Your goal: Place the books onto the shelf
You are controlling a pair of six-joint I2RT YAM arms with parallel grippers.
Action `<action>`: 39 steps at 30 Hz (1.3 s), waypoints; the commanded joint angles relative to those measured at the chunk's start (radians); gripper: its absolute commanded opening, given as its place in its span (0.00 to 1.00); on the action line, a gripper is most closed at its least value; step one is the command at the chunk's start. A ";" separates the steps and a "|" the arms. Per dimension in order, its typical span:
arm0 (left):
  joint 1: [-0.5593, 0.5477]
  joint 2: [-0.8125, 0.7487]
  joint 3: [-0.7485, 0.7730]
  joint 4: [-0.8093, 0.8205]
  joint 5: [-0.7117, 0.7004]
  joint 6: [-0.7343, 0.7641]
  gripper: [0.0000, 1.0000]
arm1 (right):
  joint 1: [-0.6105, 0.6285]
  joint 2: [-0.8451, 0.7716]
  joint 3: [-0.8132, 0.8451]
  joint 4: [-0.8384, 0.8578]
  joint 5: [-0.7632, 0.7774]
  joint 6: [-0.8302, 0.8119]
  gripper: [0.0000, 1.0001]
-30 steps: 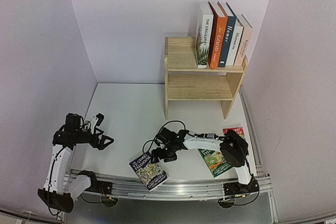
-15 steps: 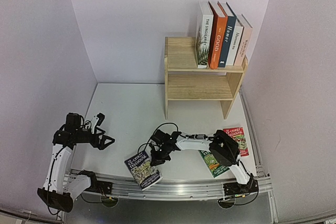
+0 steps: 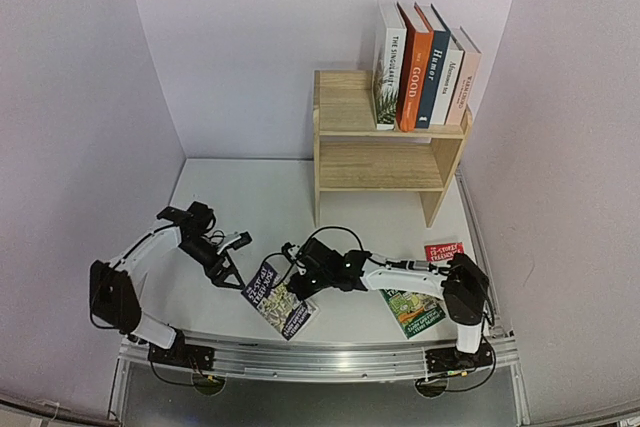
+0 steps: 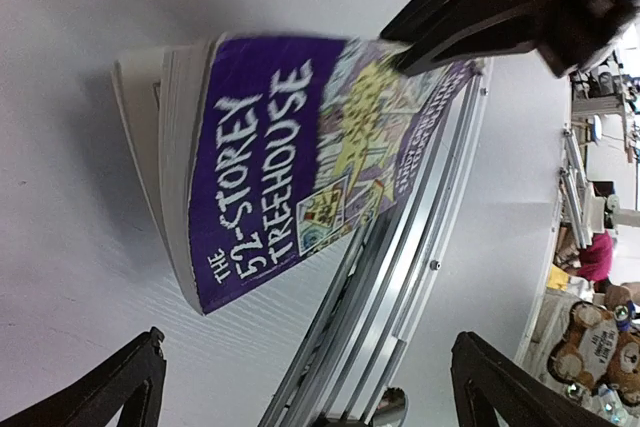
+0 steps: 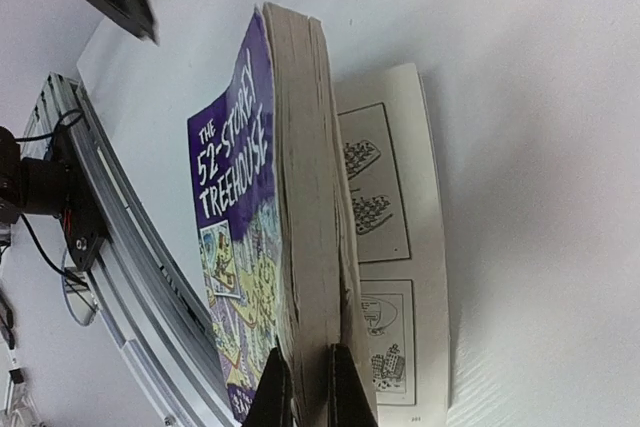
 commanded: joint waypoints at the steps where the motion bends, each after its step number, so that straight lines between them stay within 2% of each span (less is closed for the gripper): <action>1: 0.007 0.146 0.083 -0.067 0.087 0.181 1.00 | 0.000 -0.113 -0.049 0.194 0.123 -0.085 0.00; 4: -0.018 0.230 0.146 0.004 0.141 0.117 1.00 | 0.000 -0.151 -0.076 0.239 0.146 -0.096 0.00; 9: -0.025 0.349 0.224 -0.062 0.257 0.121 1.00 | 0.000 -0.226 -0.147 0.317 0.201 -0.112 0.00; 21: -0.052 0.380 0.182 0.106 0.196 -0.026 1.00 | -0.006 -0.307 -0.227 0.426 0.238 -0.128 0.00; 25: -0.053 0.378 0.158 0.169 0.138 -0.046 1.00 | -0.033 -0.300 -0.275 0.424 0.232 -0.055 0.00; 29: -0.082 0.332 0.113 0.309 0.061 -0.077 1.00 | -0.052 -0.283 -0.324 0.423 0.226 -0.008 0.00; 32: -0.106 0.326 0.105 0.375 0.048 -0.079 1.00 | -0.057 -0.262 -0.321 0.423 0.215 0.005 0.00; 37: -0.150 0.373 0.122 0.337 0.017 -0.019 1.00 | -0.080 -0.246 -0.315 0.425 0.204 0.050 0.00; 39: -0.154 0.335 0.091 0.378 0.009 -0.008 1.00 | -0.097 -0.247 -0.310 0.423 0.209 0.098 0.00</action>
